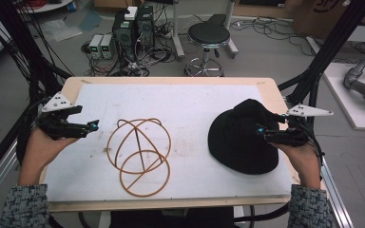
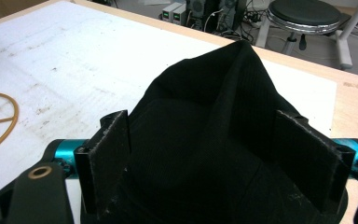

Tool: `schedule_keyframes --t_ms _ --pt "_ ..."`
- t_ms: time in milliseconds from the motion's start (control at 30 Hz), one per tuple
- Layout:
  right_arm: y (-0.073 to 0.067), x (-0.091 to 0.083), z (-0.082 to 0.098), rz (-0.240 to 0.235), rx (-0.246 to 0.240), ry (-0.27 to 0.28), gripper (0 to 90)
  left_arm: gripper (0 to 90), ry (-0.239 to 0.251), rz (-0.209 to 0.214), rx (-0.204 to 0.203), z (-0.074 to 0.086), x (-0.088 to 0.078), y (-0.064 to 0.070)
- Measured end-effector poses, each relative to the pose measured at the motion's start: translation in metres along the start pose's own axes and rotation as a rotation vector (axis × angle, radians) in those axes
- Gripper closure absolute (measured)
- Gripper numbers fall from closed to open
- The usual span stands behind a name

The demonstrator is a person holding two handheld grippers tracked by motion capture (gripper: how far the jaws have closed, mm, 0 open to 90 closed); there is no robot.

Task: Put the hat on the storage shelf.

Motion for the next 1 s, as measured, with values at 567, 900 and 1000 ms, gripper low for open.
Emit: schedule_keyframes --t_ms 567,900,1000 --pt "-0.002 0.005 -0.002 0.001 -0.008 0.001 20.9 20.3 0.004 0.003 -0.005 0.001 -0.002 0.000" --pt "-0.001 0.017 -0.003 0.037 -0.033 0.018 22.6 20.4 0.004 0.004 -0.013 0.004 -0.003 -0.003" --pt "0.001 0.020 -0.003 0.070 -0.030 0.040 22.7 20.4 0.004 0.005 -0.010 0.004 -0.004 -0.002"
Point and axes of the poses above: each handheld gripper's, and its own axes: x roughly forward along the jaws, z roughly out of its underside, y roughly to its right, the point moved 1 cm from there along x, roughly forward along the jaws, and after that the axes turned 11 degrees about -x, right-handed, at the moved point
